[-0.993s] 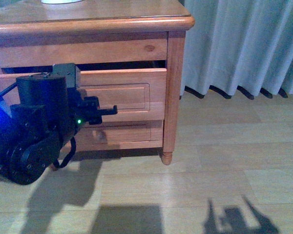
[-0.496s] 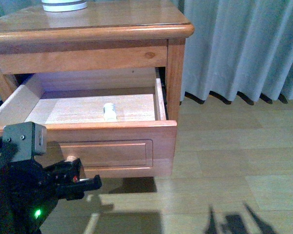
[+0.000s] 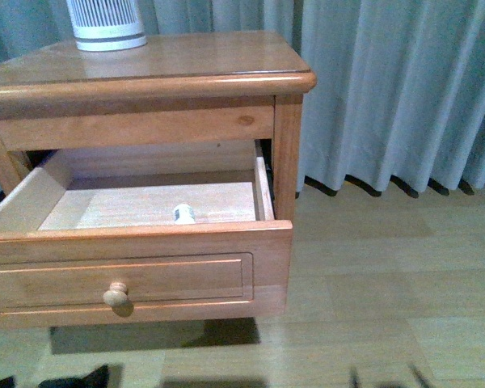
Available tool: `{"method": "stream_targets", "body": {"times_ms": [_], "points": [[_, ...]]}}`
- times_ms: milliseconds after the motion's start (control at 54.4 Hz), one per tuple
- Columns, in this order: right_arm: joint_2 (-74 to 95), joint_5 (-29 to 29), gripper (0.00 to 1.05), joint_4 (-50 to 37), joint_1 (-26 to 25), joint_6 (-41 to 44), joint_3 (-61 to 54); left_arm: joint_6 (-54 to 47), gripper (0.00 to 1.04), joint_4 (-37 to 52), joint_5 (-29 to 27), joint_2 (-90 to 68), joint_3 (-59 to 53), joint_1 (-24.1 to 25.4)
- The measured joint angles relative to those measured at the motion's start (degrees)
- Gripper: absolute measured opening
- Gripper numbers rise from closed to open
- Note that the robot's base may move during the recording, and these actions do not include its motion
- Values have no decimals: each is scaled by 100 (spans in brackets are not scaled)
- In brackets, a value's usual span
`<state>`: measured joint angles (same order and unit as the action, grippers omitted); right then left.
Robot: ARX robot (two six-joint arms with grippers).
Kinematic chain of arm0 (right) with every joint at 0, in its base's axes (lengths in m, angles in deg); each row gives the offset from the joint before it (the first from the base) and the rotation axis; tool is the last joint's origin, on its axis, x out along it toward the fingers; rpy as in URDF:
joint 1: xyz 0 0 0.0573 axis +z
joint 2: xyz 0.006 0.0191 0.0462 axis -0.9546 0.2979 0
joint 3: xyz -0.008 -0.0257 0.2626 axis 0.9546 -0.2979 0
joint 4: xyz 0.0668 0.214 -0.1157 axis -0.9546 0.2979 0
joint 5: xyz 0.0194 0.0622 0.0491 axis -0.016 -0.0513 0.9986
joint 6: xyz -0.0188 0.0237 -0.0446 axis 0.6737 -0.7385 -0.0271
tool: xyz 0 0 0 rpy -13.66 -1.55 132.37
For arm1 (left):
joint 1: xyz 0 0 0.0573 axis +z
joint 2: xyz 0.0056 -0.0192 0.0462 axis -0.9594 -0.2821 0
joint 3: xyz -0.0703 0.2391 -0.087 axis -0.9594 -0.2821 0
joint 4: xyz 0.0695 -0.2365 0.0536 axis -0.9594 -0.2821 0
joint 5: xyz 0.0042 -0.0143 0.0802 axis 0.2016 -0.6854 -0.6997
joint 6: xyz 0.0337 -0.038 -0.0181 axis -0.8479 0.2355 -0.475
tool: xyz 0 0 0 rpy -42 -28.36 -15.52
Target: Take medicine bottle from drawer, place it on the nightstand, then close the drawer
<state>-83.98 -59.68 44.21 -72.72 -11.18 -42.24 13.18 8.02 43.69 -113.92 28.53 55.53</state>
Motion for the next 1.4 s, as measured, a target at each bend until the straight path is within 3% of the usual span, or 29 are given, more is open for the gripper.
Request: {"method": "stream_targets", "body": {"times_ms": [55, 165, 386, 515, 607, 644, 736, 791, 1158, 1397], "points": [[0, 20, 98, 0, 0, 0, 0, -26, 98, -1401, 275, 1561, 216, 216], [0, 13, 98, 0, 0, 0, 0, -138, 98, -2763, 706, 3071, 1005, 457], [0, 17, 98, 0, 0, 0, 0, -431, 98, -3311, 1014, 2612, 2747, 763], [0, 17, 98, 0, 0, 0, 0, -372, 98, -4022, 1279, 2461, 3882, 691], [0, 15, 98, 0, 0, 0, 0, -352, 98, -4070, 1491, 2793, 4083, 570], [0, 15, 98, 0, 0, 0, 0, -509, 95, -4144, 1113, 2979, 4079, 439], [0, 20, 98, 0, 0, 0, 0, -1220, 78, -4199, -555, 3851, 3565, 205], [0, 17, 98, 0, 0, 0, 0, -1403, 69, -4046, -850, 4216, 3202, 275], [0, -13, 98, 0, 0, 0, 0, -1700, 4, -3342, -299, 5394, 1093, 979], [2, 7, 98, 2, 0, 0, 0, -1720, 3, -3259, 2, 5998, 387, 1303]]}}
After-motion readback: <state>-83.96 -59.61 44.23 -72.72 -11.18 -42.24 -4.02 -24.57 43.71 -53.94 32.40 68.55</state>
